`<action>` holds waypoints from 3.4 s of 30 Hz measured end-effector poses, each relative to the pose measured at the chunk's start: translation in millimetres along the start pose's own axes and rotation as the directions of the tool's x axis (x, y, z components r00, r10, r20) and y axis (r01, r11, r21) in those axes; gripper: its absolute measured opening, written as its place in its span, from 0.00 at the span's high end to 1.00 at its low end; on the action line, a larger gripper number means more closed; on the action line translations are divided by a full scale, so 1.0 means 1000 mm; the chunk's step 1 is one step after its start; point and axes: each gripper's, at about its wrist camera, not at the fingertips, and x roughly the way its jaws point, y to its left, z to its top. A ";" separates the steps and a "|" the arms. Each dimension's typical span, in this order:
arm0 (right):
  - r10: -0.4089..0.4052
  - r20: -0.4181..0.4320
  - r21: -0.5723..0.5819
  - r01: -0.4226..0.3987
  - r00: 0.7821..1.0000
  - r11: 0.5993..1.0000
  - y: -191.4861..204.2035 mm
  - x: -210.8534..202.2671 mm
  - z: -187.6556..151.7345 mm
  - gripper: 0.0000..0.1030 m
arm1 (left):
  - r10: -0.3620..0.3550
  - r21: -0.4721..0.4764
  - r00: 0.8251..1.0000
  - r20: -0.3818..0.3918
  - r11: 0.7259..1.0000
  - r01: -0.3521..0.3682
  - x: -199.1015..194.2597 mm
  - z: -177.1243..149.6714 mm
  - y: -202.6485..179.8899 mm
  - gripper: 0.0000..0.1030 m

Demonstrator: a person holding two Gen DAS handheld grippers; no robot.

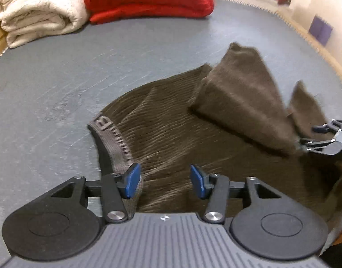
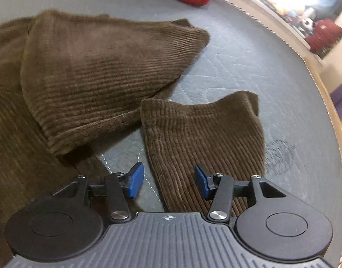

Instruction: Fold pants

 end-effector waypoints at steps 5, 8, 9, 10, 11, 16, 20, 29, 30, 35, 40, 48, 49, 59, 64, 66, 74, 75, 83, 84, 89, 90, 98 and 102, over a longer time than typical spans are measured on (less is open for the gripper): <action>0.003 0.049 0.071 -0.006 0.999 0.997 -0.023 -0.003 0.004 0.93 | -0.022 -0.040 1.000 -0.002 0.999 0.022 0.006 0.009 0.010 0.46; -0.079 0.172 0.311 0.022 0.982 0.950 -0.083 -0.042 -0.003 0.93 | -0.037 -0.036 0.999 0.013 0.999 0.038 0.007 0.013 0.006 0.46; -0.120 0.204 0.415 0.025 0.972 0.909 -0.109 -0.058 -0.013 0.93 | -0.040 -0.034 0.999 0.015 0.999 0.041 0.006 0.014 0.004 0.46; -0.172 0.223 0.510 0.035 0.960 0.860 -0.133 -0.073 -0.027 0.93 | -0.047 -0.030 0.999 0.021 0.998 0.048 0.005 0.015 0.000 0.46; -0.232 0.225 0.602 0.052 0.946 0.797 -0.157 -0.088 -0.045 0.94 | -0.052 -0.024 0.998 0.025 0.998 0.053 0.003 0.016 -0.003 0.46; -0.425 -0.105 0.927 0.243 0.899 0.286 -0.252 -0.133 -0.191 0.94 | -0.067 0.013 0.997 0.037 0.998 0.066 0.001 0.018 -0.019 0.46; -0.227 -0.431 0.902 0.424 0.873 -0.081 -0.282 -0.121 -0.315 0.93 | -0.089 0.023 0.995 0.037 0.996 0.088 -0.001 0.018 -0.028 0.44; -0.294 -0.378 0.925 0.342 0.878 -0.168 -0.289 -0.132 -0.336 0.83 | -0.084 0.032 0.996 0.012 0.996 0.084 0.007 0.017 -0.044 0.41; -0.329 -0.295 0.955 0.271 0.897 -0.116 -0.289 -0.131 -0.325 0.74 | -0.083 0.032 0.997 0.012 0.996 0.082 0.008 0.017 -0.044 0.41; -0.251 -0.001 0.996 0.023 0.968 0.084 -0.284 -0.087 -0.273 0.57 | -0.068 0.039 0.998 -0.002 0.997 0.068 0.015 0.017 -0.048 0.39; -0.192 -0.031 0.990 0.057 0.981 0.131 -0.281 -0.035 -0.255 0.57 | -0.056 0.043 0.998 -0.012 0.997 0.057 0.020 0.016 -0.047 0.39; -0.282 -0.194 0.948 0.253 0.939 0.191 -0.294 -0.010 -0.229 0.96 | -0.024 0.063 0.999 -0.022 0.998 0.025 0.028 0.016 -0.041 0.38; -0.330 -0.169 0.960 0.231 0.929 0.156 -0.300 -0.019 -0.228 0.96 | -0.026 0.060 0.999 -0.019 0.998 0.027 0.028 0.016 -0.039 0.38; -0.365 -0.183 0.952 0.257 0.913 0.166 -0.307 -0.035 -0.223 0.72 | -0.029 0.054 0.998 -0.054 0.998 0.032 0.034 0.014 -0.019 0.38; -0.394 -0.010 0.945 0.138 0.919 0.298 -0.284 -0.079 -0.202 0.72 | -0.101 0.025 0.980 -0.171 0.994 0.107 0.049 -0.006 0.008 0.64; -0.390 0.054 0.930 0.096 0.919 0.354 -0.269 -0.101 -0.190 0.72 | -0.093 0.049 0.966 -0.242 0.993 0.108 0.060 -0.020 0.018 0.74; -0.303 0.305 0.833 -0.098 0.903 0.545 -0.208 -0.175 -0.131 0.54 | -0.054 0.104 0.957 -0.283 0.991 0.087 0.047 -0.054 0.047 0.91; -0.274 0.324 0.818 -0.123 0.906 0.561 -0.200 -0.180 -0.126 0.53 | -0.091 0.101 0.960 -0.264 0.988 0.121 0.040 -0.054 0.047 0.91; -0.105 0.352 0.718 -0.197 0.930 0.668 -0.155 -0.186 -0.097 0.53 | 0.009 0.257 0.933 -0.361 0.962 0.090 0.045 -0.080 0.043 0.87; -0.099 0.339 0.710 -0.185 0.936 0.680 -0.151 -0.184 -0.094 0.53 | -0.022 0.208 0.946 -0.324 0.974 0.094 0.039 -0.073 0.049 0.82; -0.084 0.322 0.666 -0.162 0.943 0.729 -0.140 -0.174 -0.078 0.53 | -0.083 -0.050 0.974 -0.213 0.996 0.074 0.032 -0.049 0.093 0.25; -0.082 0.323 0.662 -0.163 0.943 0.731 -0.137 -0.171 -0.081 0.53 | -0.095 -0.068 0.963 -0.252 0.994 0.080 0.039 -0.053 0.097 0.26; -0.058 0.321 0.671 -0.184 0.945 0.719 -0.135 -0.155 -0.070 0.53 | -0.132 0.040 0.927 -0.351 0.987 0.156 0.056 -0.082 0.089 0.73; -0.045 0.322 0.675 -0.197 0.946 0.711 -0.132 -0.151 -0.062 0.53 | -0.115 0.094 0.946 -0.302 0.984 0.150 0.034 -0.085 0.090 0.91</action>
